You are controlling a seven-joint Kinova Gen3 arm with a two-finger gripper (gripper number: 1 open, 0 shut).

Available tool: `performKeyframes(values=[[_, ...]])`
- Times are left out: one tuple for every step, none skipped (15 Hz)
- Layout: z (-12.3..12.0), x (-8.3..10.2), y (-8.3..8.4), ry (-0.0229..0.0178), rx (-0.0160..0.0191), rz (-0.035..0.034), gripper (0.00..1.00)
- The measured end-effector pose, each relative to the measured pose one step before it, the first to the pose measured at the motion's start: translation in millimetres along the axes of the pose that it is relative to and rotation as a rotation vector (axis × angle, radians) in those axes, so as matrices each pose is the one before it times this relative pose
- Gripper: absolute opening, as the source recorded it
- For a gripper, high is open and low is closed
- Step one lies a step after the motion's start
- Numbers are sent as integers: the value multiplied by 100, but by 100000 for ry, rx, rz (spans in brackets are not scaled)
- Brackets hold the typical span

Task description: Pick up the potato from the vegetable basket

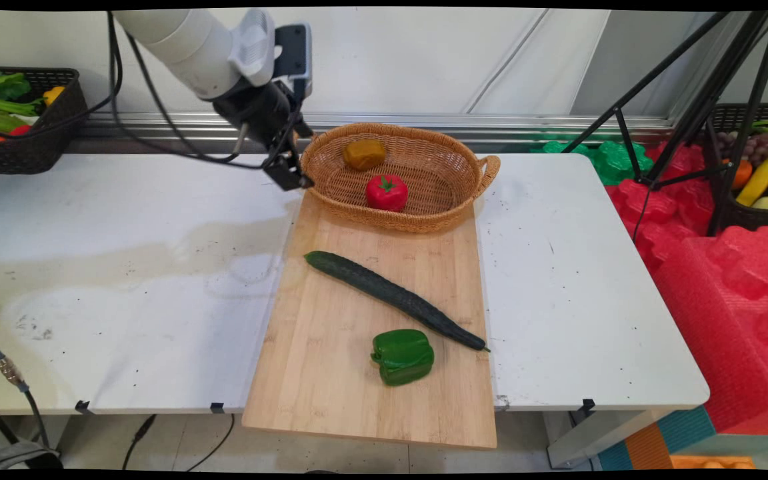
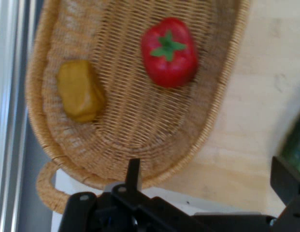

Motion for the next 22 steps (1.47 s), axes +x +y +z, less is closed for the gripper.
performKeyframes(values=[[234, 349, -531, 517, 1501, -4779, 100], [327, 369, -466, 490, 1199, -4881, 100], [239, 243, -284, 262, 735, -3296, 100], [180, 187, -197, 247, 350, -2853, 100], [234, 152, -226, 418, 154, -3248, 100], [312, 167, -181, 640, -218, -3313, 100], [384, 135, -174, 728, -238, -3222, 100], [375, 50, -181, 689, -259, -3152, 100], [359, 103, -150, 625, -306, -2433, 100], [419, 37, -269, 631, -95, -2636, 100], [379, 38, -247, 513, -2, -2112, 100], [498, 33, -341, 522, 174, -2457, 100], [636, 149, -319, 499, 76, -2332, 100], [602, 165, -244, 321, 4, -1844, 100], [771, 243, -258, 254, 21, -2037, 100], [944, 284, -302, 163, 179, -2172, 100], [722, 204, -210, 27, 167, -1514, 100], [538, 182, -119, -14, 68, -898, 100], [841, 293, -166, -79, 231, -1077, 100], [838, 343, -192, -67, 466, -862, 100], [945, 380, -317, 75, 1093, -614, 100], [889, 360, -383, 56, 1441, -462, 100]])
